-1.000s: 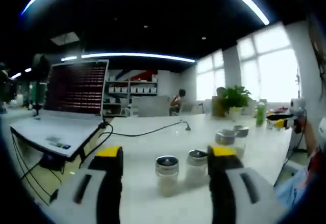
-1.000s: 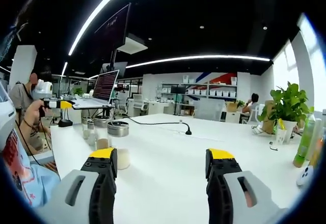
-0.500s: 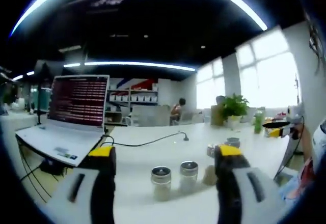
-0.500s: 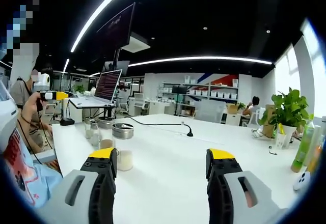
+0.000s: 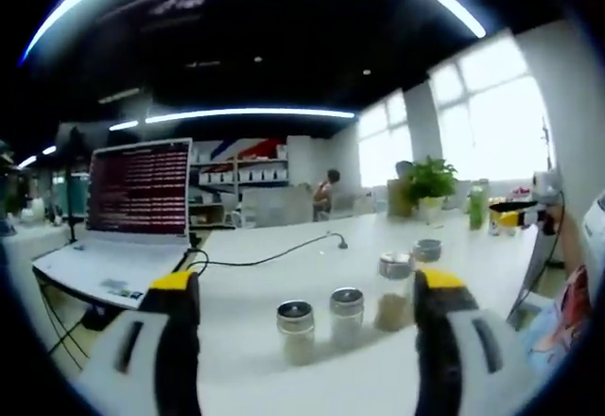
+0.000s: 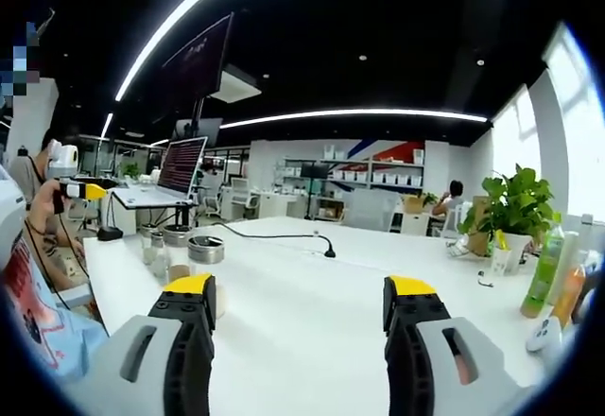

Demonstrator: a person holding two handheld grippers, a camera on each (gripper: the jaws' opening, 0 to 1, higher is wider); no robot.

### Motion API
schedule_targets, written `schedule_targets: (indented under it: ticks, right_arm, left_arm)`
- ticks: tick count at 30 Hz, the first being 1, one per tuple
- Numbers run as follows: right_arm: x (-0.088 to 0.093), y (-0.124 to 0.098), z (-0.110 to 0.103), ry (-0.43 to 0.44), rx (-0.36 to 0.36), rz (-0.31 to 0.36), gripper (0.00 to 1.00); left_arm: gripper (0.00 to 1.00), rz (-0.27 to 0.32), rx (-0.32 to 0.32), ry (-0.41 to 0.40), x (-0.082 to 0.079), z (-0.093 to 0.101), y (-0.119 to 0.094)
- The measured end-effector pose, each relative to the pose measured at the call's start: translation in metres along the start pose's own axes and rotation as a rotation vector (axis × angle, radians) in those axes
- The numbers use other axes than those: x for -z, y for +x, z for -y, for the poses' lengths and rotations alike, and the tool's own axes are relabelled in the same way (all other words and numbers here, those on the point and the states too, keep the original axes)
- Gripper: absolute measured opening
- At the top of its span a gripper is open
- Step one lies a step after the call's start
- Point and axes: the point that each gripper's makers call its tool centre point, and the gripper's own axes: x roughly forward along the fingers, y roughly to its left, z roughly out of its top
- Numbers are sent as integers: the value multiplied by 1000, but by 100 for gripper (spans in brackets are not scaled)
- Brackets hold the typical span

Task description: Rotate the seasoning bottle until the label or dispensing opening points toward the visible target arrow and the bottle remains upright within the marked orientation range

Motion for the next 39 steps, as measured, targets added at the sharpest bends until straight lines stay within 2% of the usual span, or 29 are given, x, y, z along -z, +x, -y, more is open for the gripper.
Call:
schedule_targets:
  ticks: [4, 11, 16, 23, 29, 39]
  right_arm:
    - [-2, -2, 5, -2, 16, 7, 75]
    - [1, -5, 4, 12, 2, -2, 76]
    - [1, -10, 6, 11, 11, -4, 77]
    - [1, -13, 13, 14, 16, -5, 77]
    - [2, -10, 16, 18, 20, -8, 77]
    - [2, -7, 10, -3, 13, -16, 76]
  left_arm:
    - [100, 32, -2, -6, -8, 1, -2]
    - [100, 20, -22, 17, -5, 0, -2]
    - [100, 12, 1, 13, -4, 6, -5]
    - [100, -9, -3, 32, -1, 12, -3]
    - [100, 4, 31, 24, -5, 20, -1]
    - [100, -9, 86, -6, 0, 29, 1]
